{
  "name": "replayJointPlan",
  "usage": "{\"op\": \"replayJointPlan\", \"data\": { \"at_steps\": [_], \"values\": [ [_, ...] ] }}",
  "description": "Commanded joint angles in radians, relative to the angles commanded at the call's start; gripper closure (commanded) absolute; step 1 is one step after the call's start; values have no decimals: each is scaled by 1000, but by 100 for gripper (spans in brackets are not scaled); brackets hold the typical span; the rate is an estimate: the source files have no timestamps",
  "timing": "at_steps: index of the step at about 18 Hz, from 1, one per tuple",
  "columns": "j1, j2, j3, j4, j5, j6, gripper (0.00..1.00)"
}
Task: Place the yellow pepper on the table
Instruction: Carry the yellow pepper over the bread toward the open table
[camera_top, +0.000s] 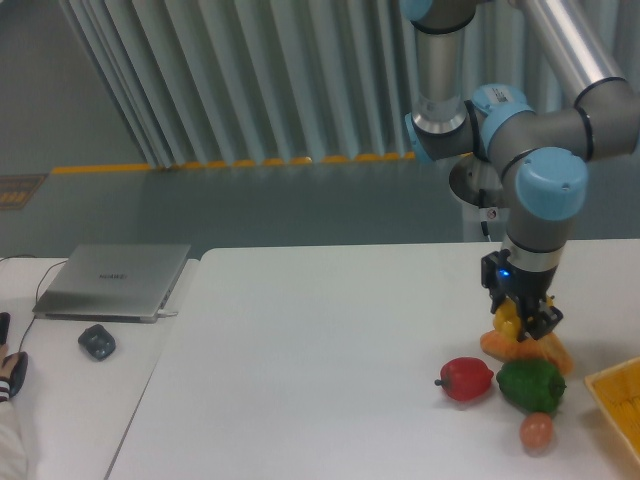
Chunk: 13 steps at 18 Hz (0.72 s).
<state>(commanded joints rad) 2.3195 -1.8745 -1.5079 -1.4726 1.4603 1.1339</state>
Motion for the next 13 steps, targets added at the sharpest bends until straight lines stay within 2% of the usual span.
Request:
{"op": "replayJointPlan", "data": {
  "at_steps": [6, 12, 13],
  "values": [
    [-57, -26, -58, 14, 57, -48, 58],
    [-71, -41, -58, 14, 66, -71, 55],
    [-71, -43, -58, 15, 67, -68, 39]
  ]
}}
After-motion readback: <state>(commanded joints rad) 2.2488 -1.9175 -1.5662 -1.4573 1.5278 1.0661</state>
